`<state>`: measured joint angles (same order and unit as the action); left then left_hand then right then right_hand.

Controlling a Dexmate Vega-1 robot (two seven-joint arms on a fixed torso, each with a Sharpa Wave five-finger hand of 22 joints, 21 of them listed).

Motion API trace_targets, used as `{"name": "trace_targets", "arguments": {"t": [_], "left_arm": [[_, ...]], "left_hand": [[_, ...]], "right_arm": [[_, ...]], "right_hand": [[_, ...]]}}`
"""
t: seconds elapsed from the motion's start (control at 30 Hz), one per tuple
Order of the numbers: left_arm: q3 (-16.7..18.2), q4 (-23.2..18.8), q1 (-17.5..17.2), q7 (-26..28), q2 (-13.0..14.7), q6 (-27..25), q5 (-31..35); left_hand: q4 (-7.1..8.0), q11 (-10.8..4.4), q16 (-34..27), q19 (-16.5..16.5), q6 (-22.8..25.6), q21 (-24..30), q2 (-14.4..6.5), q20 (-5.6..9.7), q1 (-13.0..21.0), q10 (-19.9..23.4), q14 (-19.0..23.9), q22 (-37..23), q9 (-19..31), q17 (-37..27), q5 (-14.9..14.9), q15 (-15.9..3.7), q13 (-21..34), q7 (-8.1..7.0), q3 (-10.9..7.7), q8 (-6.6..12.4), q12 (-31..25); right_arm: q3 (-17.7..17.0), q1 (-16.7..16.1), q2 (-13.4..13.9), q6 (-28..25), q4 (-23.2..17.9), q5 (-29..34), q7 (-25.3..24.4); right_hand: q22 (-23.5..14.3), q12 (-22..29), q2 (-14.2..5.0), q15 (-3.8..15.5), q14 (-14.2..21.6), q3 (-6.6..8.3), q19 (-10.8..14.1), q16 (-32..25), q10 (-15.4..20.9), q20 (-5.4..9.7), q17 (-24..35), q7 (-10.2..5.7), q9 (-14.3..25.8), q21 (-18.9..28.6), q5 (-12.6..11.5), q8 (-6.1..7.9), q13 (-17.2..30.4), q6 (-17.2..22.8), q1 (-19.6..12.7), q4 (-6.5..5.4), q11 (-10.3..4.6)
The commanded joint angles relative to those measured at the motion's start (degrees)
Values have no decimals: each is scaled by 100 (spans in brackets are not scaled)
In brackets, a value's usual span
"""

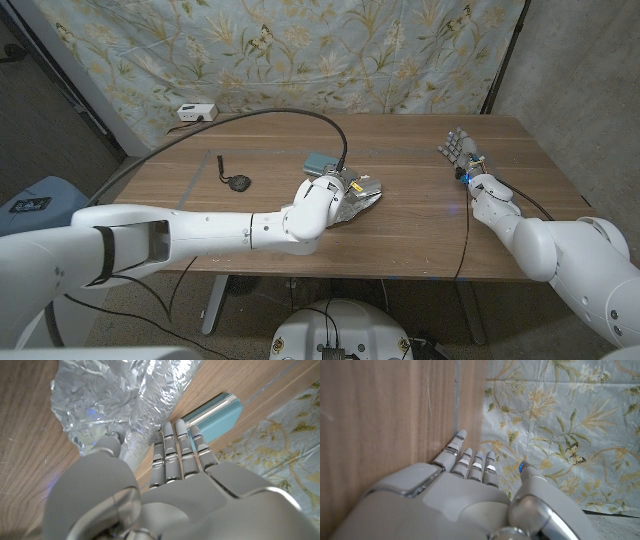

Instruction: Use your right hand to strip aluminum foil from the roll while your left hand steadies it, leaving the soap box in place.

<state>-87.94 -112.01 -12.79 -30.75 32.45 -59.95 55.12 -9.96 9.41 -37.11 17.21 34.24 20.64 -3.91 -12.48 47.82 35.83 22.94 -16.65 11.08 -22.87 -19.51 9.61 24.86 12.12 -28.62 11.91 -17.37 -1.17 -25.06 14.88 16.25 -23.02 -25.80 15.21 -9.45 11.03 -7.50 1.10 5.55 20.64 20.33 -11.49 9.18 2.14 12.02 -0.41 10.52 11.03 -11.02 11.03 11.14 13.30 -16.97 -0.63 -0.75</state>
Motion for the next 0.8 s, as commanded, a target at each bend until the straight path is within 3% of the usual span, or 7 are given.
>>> {"name": "trace_targets", "arguments": {"t": [0.03,0.27,0.53,0.8], "left_arm": [[807,171,-742,-273,-46,682,877],[1344,243,-1187,-416,-91,1133,1295],[1891,348,-1606,-560,-178,1597,1615],[2294,439,-1932,-527,-253,1988,1912]], "left_hand": [[6,-25,-47,88,59,67,-15,4,119,80,61,-10,17,-12,-55,-28,36,-3,-61,21,-26],[0,-27,-75,103,89,82,-10,2,179,117,76,-7,22,-10,-78,-36,65,-10,-76,22,-27],[10,-25,-80,110,86,92,-8,1,207,106,61,-5,26,-3,-97,-30,90,-4,-86,12,-12],[17,-19,-87,111,86,100,-7,1,230,106,54,-2,30,3,-113,-24,115,-16,-93,6,-4]], "right_arm": [[-139,314,-57,-145,340,341,270],[56,379,-55,204,337,183,467],[486,309,-20,1242,267,-160,833],[927,286,51,1561,205,-534,837]], "right_hand": [[-33,32,-11,1,35,9,9,-50,24,-22,10,-8,26,6,5,22,11,53,43,27,-26],[-33,29,-10,-1,38,11,16,-52,21,-27,11,-10,26,8,7,20,11,51,50,30,-21],[-33,32,-3,-15,43,10,31,-53,30,-47,11,2,26,13,9,21,11,55,60,33,-10],[-34,34,-3,-34,47,13,36,-54,38,-56,11,3,26,13,9,24,11,64,64,37,-6]]}}
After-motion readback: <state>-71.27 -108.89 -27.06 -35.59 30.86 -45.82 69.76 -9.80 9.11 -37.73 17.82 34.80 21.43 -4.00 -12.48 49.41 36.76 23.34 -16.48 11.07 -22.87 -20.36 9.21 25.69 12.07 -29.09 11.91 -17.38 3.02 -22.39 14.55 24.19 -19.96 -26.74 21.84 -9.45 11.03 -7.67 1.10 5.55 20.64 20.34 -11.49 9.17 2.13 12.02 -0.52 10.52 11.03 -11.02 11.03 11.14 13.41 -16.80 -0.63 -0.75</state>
